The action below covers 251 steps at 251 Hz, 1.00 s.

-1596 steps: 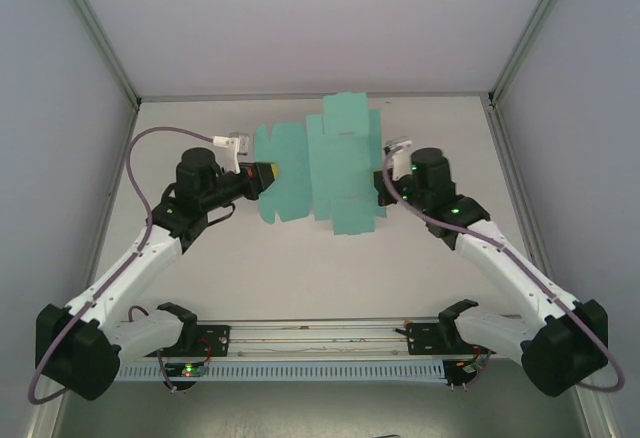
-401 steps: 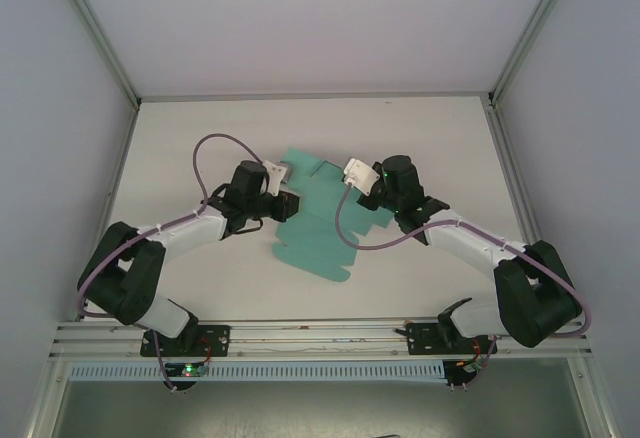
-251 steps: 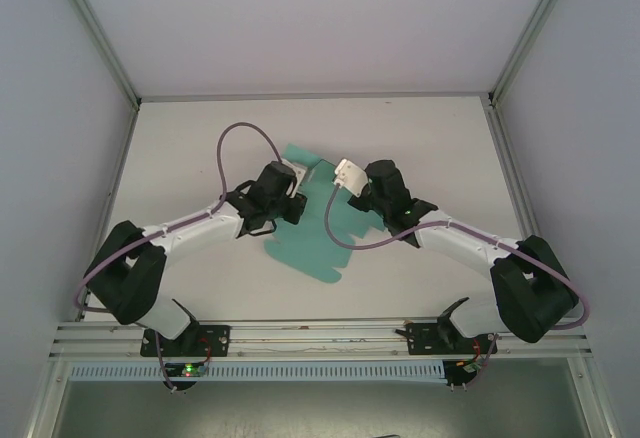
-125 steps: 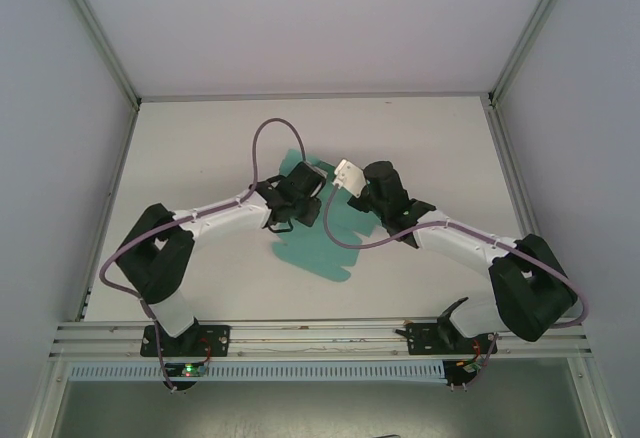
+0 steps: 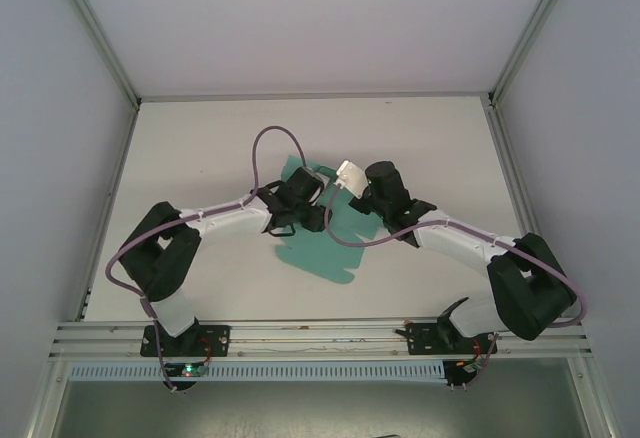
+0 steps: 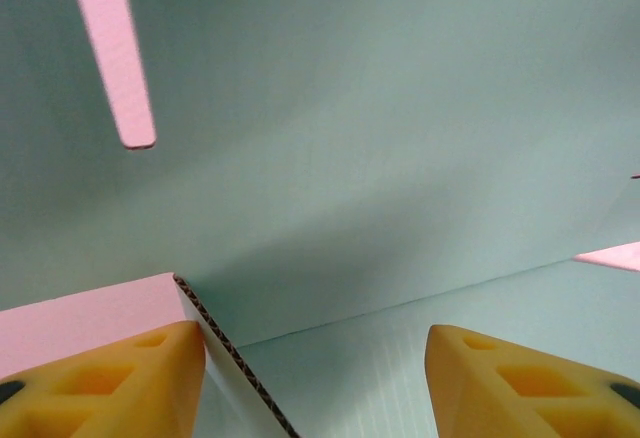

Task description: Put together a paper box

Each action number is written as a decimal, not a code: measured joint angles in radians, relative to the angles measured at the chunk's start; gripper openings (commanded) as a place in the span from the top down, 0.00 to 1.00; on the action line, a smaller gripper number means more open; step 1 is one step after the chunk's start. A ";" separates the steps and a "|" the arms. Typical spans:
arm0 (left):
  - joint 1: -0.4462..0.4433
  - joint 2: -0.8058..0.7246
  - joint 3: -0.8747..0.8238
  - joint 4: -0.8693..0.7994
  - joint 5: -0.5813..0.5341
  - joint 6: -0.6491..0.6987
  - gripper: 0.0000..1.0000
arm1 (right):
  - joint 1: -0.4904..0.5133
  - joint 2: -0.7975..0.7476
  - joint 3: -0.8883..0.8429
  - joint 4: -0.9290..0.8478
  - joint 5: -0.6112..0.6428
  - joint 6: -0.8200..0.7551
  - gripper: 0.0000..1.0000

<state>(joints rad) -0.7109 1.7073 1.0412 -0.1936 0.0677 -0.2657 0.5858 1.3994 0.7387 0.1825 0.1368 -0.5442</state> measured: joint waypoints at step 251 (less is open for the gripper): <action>0.203 -0.201 -0.205 0.163 0.205 0.029 0.49 | -0.021 -0.050 0.016 -0.029 -0.197 0.016 1.00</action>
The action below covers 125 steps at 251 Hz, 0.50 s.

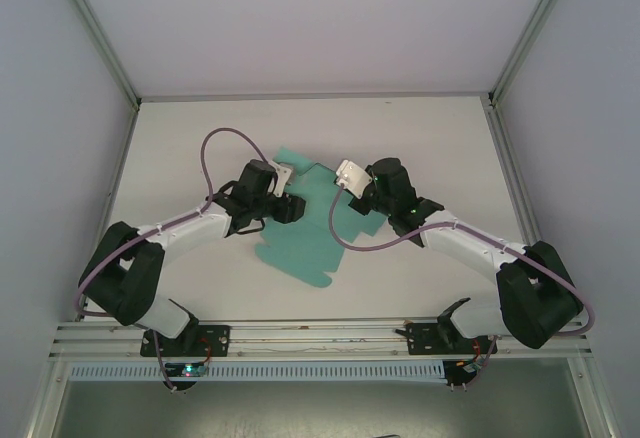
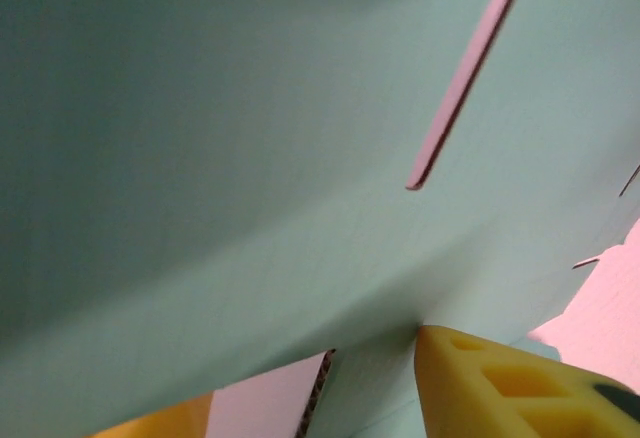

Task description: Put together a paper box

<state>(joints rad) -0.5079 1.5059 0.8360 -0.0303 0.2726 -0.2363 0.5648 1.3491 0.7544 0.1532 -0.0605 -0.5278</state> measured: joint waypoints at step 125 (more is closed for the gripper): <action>0.000 0.010 0.011 -0.020 0.024 -0.072 0.90 | 0.047 0.002 0.019 -0.024 0.076 -0.044 1.00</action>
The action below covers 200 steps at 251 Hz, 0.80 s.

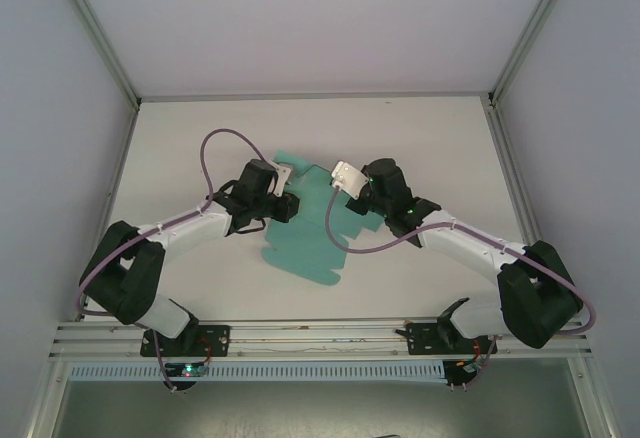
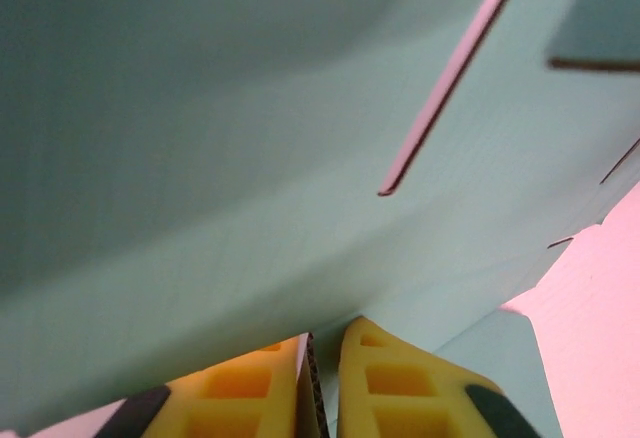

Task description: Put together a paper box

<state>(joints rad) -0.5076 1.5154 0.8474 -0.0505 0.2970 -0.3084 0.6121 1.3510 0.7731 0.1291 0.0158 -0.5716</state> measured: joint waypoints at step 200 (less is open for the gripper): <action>0.011 0.123 0.068 -0.106 0.009 -0.217 0.70 | 0.282 0.084 -0.060 0.031 0.430 -0.238 1.00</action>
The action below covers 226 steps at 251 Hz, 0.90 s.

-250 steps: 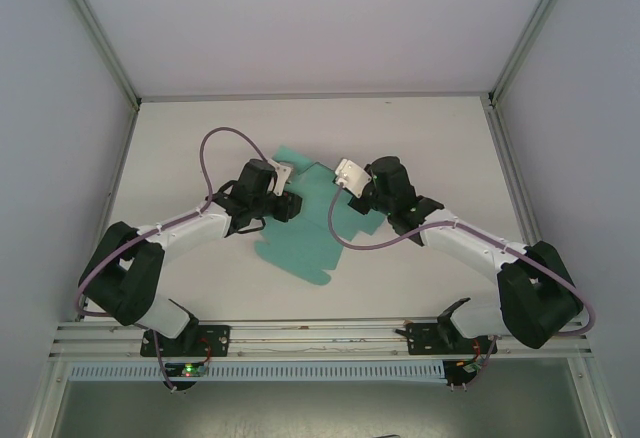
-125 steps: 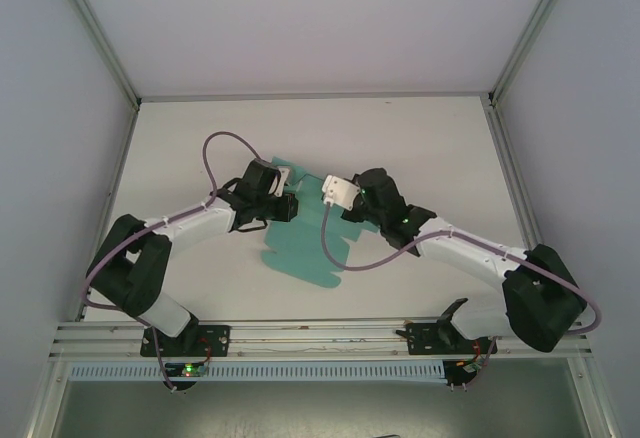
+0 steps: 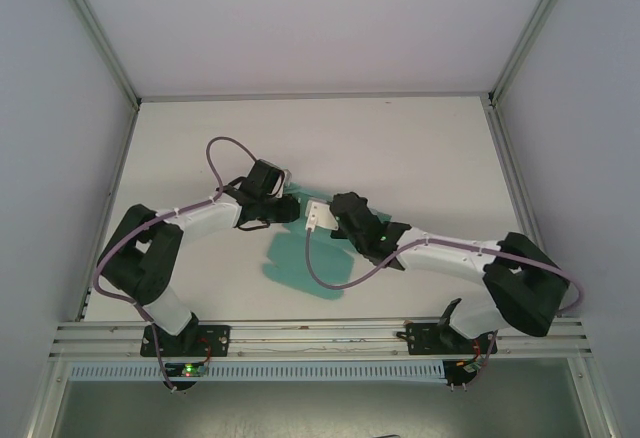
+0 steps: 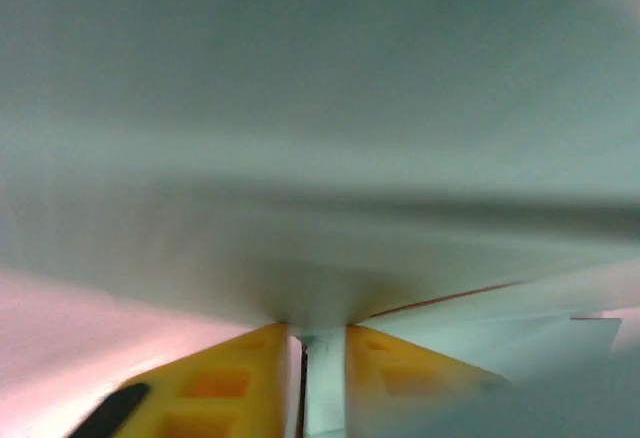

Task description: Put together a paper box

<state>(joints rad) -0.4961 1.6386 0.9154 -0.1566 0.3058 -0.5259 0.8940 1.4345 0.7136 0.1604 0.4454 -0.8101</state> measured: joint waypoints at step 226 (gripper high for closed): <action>0.151 -0.238 0.060 -0.099 -0.073 0.432 0.08 | -0.110 0.014 -0.042 0.189 -0.131 -0.264 1.00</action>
<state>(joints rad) -0.3447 1.4002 0.9756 -0.2554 0.2329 -0.0937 0.7841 1.4487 0.6720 0.3496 0.3145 -1.0737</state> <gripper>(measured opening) 0.872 0.057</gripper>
